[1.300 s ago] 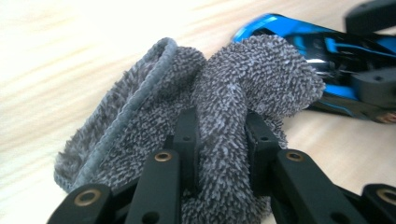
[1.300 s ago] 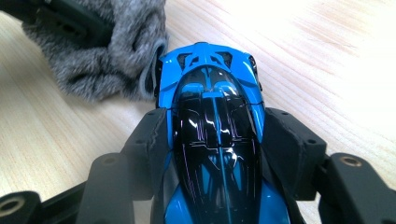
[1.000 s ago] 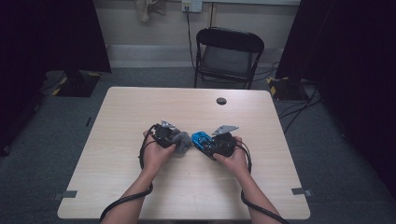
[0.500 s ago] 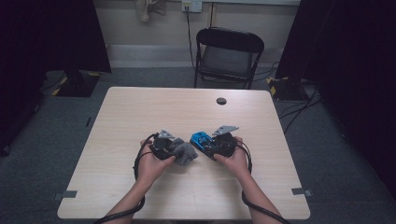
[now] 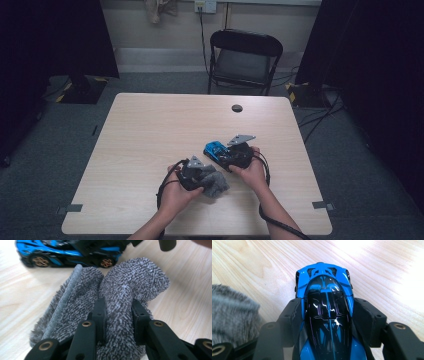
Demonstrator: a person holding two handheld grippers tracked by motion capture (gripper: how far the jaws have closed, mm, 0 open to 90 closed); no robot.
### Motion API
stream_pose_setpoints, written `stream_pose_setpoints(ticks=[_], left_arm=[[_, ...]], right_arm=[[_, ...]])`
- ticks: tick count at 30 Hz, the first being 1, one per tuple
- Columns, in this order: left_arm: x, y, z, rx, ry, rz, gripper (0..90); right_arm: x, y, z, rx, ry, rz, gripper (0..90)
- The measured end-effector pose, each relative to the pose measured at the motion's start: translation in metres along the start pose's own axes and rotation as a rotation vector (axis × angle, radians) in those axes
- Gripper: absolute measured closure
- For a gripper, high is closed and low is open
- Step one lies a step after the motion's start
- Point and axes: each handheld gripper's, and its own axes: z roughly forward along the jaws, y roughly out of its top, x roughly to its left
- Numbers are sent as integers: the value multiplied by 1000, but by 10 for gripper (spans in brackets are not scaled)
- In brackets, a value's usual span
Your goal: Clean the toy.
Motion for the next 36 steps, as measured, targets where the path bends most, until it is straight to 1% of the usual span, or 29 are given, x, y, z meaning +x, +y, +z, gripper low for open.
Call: stream_pose_setpoints(ticks=[3,4,6,7,8,9,10,12,13,14,15,18,19,21,22,25,27,29,31,32,34,35,36], left_arm=[[-1,-2,4,4,-6,-1,686],[-2,-4,5,-5,-10,-2,676],[-2,-4,5,-6,-13,9,654],[-3,-4,5,-8,-17,24,625],[-4,-4,5,-21,-19,27,580],[-4,-3,4,-21,-16,44,512],[-5,-3,4,-29,-18,44,454],[-4,-2,2,-38,-24,55,407],[-4,-2,1,-40,-31,56,388],[-4,-1,0,-52,-32,49,372],[-4,-1,-1,-60,-41,52,349],[-3,1,-5,-64,-46,66,297],[-2,2,-7,-65,-46,68,290],[0,3,-10,-82,-42,70,271],[2,4,-12,-85,-40,63,267],[11,4,-17,-102,-16,56,267],[17,3,-22,-107,8,47,276],[23,2,-26,-124,23,38,280],[28,2,-29,-121,45,34,294],[30,1,-30,-116,59,40,291],[35,-1,-30,-114,57,23,333],[37,-2,-28,-115,63,13,330],[39,-3,-27,-112,64,13,336]], right_arm=[[0,0,0,-1,-1,-4,416],[0,0,0,-1,0,-2,416],[0,0,0,-1,1,-1,416],[0,0,0,1,-1,-6,415],[0,0,0,3,-1,-8,415],[0,0,0,3,-2,-9,415],[0,0,0,3,-3,-12,415],[0,-1,0,-4,-2,-5,412],[0,-1,0,-8,-3,-5,412],[1,-1,0,-9,-5,-8,412],[1,-1,0,-9,-6,-8,411],[1,0,0,1,-7,-8,410],[1,0,0,4,-8,-8,409],[1,1,0,3,-4,-4,408],[0,0,0,0,0,0,408],[0,-1,0,-8,5,7,406],[-1,-2,0,-18,7,9,406],[-1,-2,0,-18,5,8,406],[-1,-2,0,-16,5,7,405],[-1,-1,0,-13,5,7,405],[0,0,0,-7,5,9,403],[0,0,0,-3,4,10,399],[0,1,0,2,7,18,372]])
